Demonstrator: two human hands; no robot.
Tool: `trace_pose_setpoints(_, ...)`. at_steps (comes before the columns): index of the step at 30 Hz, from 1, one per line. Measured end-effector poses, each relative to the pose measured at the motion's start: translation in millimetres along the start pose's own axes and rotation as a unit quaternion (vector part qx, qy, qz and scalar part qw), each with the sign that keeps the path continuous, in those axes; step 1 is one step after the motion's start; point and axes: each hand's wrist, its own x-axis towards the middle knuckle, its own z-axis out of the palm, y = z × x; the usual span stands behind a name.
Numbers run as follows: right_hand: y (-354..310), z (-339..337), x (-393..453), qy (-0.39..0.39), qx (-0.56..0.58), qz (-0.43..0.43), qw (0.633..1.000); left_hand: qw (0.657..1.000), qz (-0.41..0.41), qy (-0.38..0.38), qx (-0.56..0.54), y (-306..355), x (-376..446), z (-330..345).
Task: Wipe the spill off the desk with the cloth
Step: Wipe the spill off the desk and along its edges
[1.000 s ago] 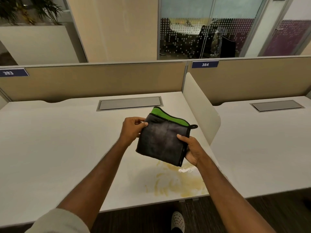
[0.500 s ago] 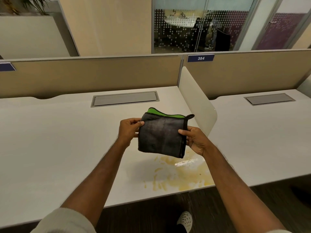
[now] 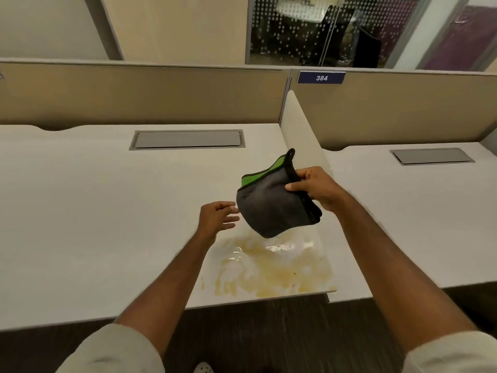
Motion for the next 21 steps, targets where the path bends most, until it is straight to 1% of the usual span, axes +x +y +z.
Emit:
trace_pose_setpoints(1, -5, -9, 5, 0.002, -0.045, -0.012, 0.999, 0.997, 0.031, 0.023, 0.069, -5, 0, 7)
trace_pose_setpoints(2, -10, -18, 10, 0.005, -0.088, -0.026, 0.996, 0.981, 0.076, 0.049, 0.171, -11, -1, 13)
trace_pose_setpoints(3, -14, -25, 16, 0.007, -0.129, -0.04, 0.991, 0.951, 0.117, 0.071, 0.277, -17, -3, 17)
trace_pose_setpoints(4, -17, -30, 21, 0.01, -0.171, -0.052, 0.984, 0.918, 0.154, 0.081, 0.357, -26, -5, 19)
trace_pose_setpoints(6, -22, -34, 30, 0.017, -0.269, -0.074, 0.96, 0.871, 0.195, 0.066, 0.446, -43, -6, 18)
trace_pose_setpoints(7, -23, -32, 34, 0.018, -0.317, -0.084, 0.944, 0.844, 0.203, 0.056, 0.493, -52, -5, 16)
trace_pose_setpoints(9, -18, -22, 34, 0.005, -0.387, -0.106, 0.916, 0.788, 0.191, 0.042, 0.583, -65, -1, 7)
trace_pose_setpoints(11, -2, -3, 26, -0.028, -0.449, -0.123, 0.885, 0.76, 0.169, 0.035, 0.627, -75, -1, -5)
trace_pose_setpoints(12, 11, 8, 21, -0.047, -0.478, -0.129, 0.867, 0.754, 0.163, 0.033, 0.635, -78, -1, -11)
trace_pose_setpoints(14, 41, 35, 11, -0.092, -0.524, -0.124, 0.838, 0.758, 0.155, 0.03, 0.633, -83, -4, -21)
trace_pose_setpoints(16, 73, 59, -1, -0.138, -0.536, -0.101, 0.827, 0.768, 0.151, 0.026, 0.621, -85, -5, -30)
trace_pose_setpoints(17, 88, 69, -9, -0.157, -0.549, -0.097, 0.815, 0.772, 0.153, 0.025, 0.617, -87, -5, -34)
trace_pose_setpoints(20, 119, 87, -40, -0.209, -0.611, -0.111, 0.756, 0.778, 0.164, 0.017, 0.606, -89, -5, -48)
trace_pose_setpoints(21, 125, 89, -46, -0.219, -0.612, -0.107, 0.753, 0.778, 0.168, 0.014, 0.605, -89, -4, -52)
